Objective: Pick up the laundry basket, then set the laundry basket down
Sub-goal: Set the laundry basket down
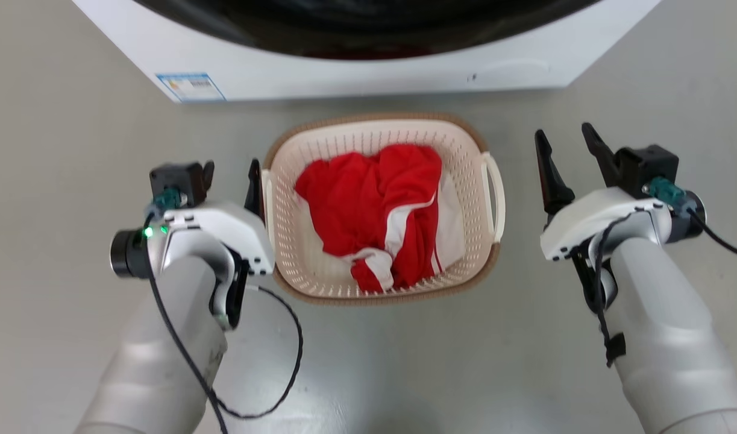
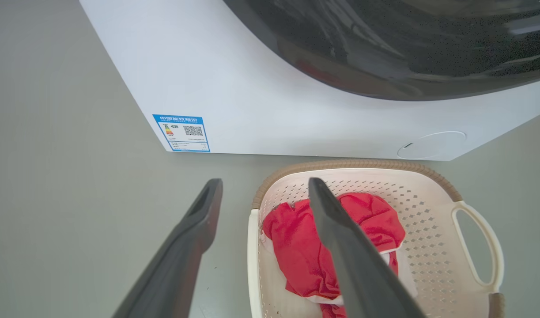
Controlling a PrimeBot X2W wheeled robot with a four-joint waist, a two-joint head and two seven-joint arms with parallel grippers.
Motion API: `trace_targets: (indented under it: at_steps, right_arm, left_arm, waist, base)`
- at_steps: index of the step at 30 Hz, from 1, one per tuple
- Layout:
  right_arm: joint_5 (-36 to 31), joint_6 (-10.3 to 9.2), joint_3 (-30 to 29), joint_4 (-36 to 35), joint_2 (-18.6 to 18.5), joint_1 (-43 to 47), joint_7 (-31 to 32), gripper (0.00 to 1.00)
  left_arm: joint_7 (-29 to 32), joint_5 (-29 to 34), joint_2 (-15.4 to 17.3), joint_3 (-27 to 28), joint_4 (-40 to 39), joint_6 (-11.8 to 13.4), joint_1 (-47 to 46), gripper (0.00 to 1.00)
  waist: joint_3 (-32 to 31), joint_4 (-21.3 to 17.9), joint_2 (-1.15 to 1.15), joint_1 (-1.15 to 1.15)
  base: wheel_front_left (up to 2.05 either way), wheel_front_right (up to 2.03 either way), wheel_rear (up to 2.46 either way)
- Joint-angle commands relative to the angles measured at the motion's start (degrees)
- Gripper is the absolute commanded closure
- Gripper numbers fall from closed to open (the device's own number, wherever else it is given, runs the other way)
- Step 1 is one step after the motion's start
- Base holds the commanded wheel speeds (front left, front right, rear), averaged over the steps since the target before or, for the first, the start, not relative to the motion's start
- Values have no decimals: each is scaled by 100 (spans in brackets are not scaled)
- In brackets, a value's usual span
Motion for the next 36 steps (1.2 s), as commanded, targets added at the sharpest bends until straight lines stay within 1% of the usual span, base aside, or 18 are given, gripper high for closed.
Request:
trace_targets:
  at_steps: [1, 6, 11, 14, 18, 28, 29, 36]
  right_arm:
    - [-54, 35, 72, -164, 91, 188, -62, 0]
    - [-178, 35, -72, -409, 91, 502, -62, 0]
    - [-137, 35, -100, -614, 91, 793, -62, 0]
    - [-128, 35, -111, -696, 88, 1021, -62, 0]
    - [-122, 35, -154, -832, 22, 1341, -62, 0]
    - [-100, 35, -187, -1245, -37, 2046, -62, 0]
    - [-97, 35, -195, -1319, -34, 2183, -62, 0]
    - [-91, 35, -179, -1470, -29, 2573, -62, 0]
  left_arm:
    - [-30, 62, 180, 171, -122, -29, 147, 0]
    - [-30, 214, 175, 525, -349, -147, 599, 0]
    - [-30, 345, 182, 893, -576, -243, 1015, 0]
    - [-30, 469, 179, 1050, -750, -347, 1283, 0]
    - [-30, 594, 138, 1276, -965, -422, 1646, 0]
    - [-30, 811, 20, 1825, -1408, -512, 2400, 0]
    - [-30, 876, -4, 1902, -1505, -518, 2541, 0]
    - [-30, 978, -103, 2140, -1741, -527, 2999, 0]
  waist:
    - [-321, 49, 0, 0]
    - [-805, 66, 0, 0]
    - [-1222, 70, 0, 0]
    - [-1479, 67, 0, 0]
    - [-1774, 36, 0, 0]
    - [-2382, -24, 0, 0]
    - [-2514, -27, 0, 0]
    - [-2873, -13, 0, 0]
  base:
    - [0, 0, 0]
    - [0, 0, 0]
    - [0, 0, 0]
    - [0, 0, 0]
    - [0, 0, 0]
    - [0, 0, 0]
    - [0, 0, 0]
    - [0, 0, 0]
